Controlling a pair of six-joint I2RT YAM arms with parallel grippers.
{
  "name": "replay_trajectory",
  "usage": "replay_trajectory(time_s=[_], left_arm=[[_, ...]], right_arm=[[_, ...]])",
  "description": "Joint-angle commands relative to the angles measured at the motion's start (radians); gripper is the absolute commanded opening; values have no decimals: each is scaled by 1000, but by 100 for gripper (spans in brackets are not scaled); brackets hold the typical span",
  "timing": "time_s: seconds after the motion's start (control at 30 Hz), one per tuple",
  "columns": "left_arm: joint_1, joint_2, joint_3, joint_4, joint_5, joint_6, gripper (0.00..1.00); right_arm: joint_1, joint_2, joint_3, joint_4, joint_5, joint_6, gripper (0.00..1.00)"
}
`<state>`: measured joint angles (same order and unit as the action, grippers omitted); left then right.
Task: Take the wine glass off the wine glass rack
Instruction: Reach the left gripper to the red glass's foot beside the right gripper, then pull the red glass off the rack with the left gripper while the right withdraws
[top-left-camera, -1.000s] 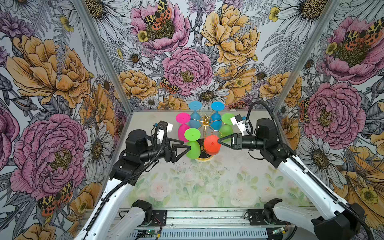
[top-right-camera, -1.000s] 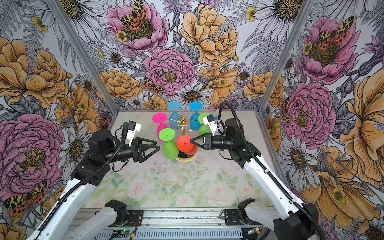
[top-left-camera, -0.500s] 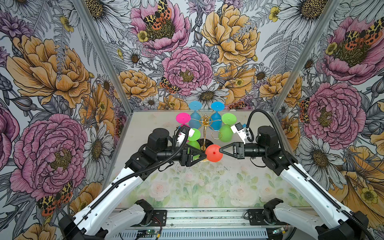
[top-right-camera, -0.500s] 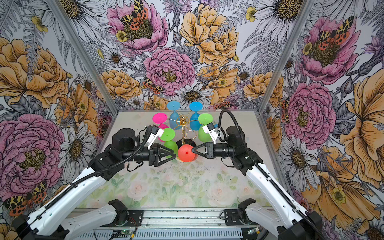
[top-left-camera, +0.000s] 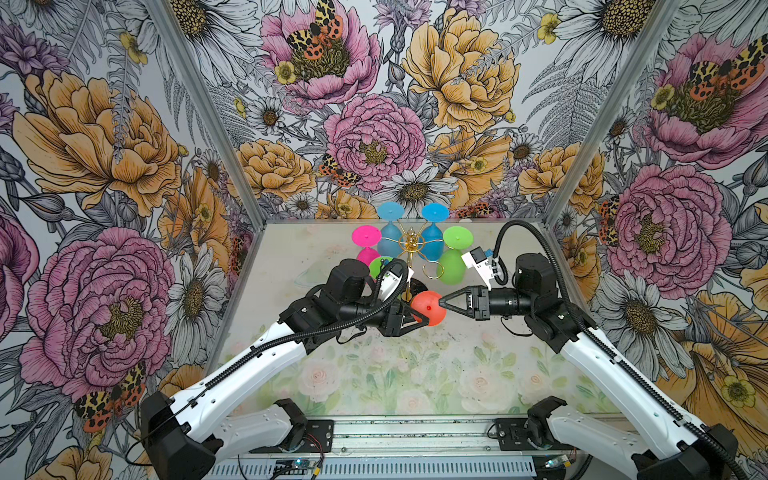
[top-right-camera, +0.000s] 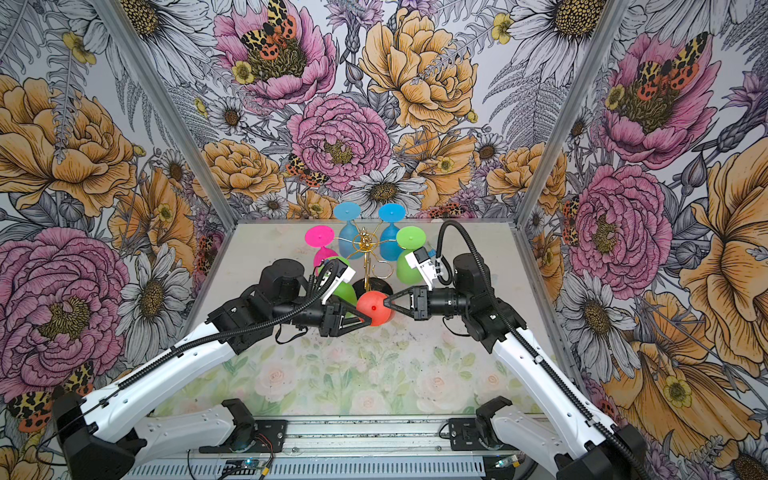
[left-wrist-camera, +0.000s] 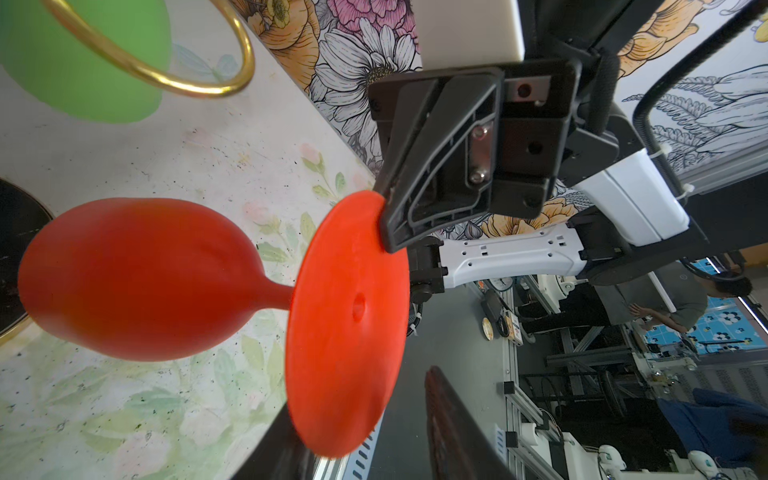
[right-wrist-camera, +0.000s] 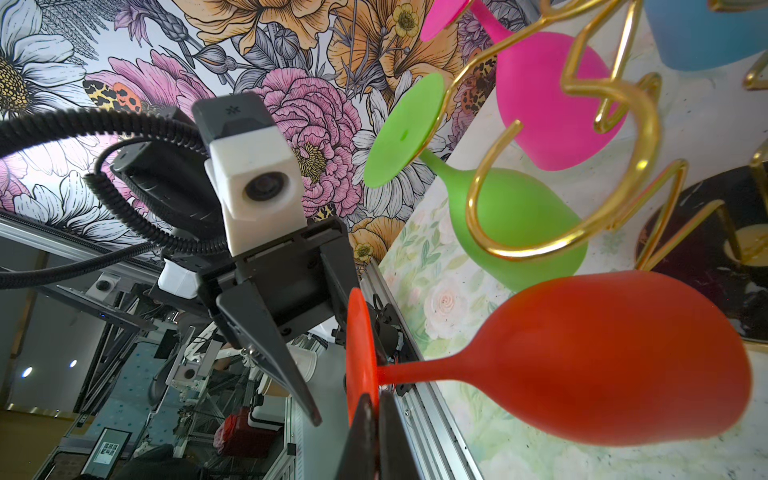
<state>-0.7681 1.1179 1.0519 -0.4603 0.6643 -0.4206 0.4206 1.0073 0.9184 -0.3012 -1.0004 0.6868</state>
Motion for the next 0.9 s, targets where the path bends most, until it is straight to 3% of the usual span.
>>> replay_trajectory(time_s=[0.0,0.3,0.53,0.7,0.87], left_arm=[[-5,1,15,70,-28,-18,33],[-5,-18,-20,126,-28,-49,25],[-5,-28,-42,140,-27,-64,12],[-10,-34,-40,156,-30,-84,9],[-38,-55,-54,165,-40,-68,8]], right_arm=[[1,-3,-14,29,-11,-8,0],[-3,-10,-27,26,-4,10,0],[-11,-21,-30,11,-7,34,2],[-61,-48,-25,-60,-21,39,22],[-197,-97,-37,-84,-42,111,40]])
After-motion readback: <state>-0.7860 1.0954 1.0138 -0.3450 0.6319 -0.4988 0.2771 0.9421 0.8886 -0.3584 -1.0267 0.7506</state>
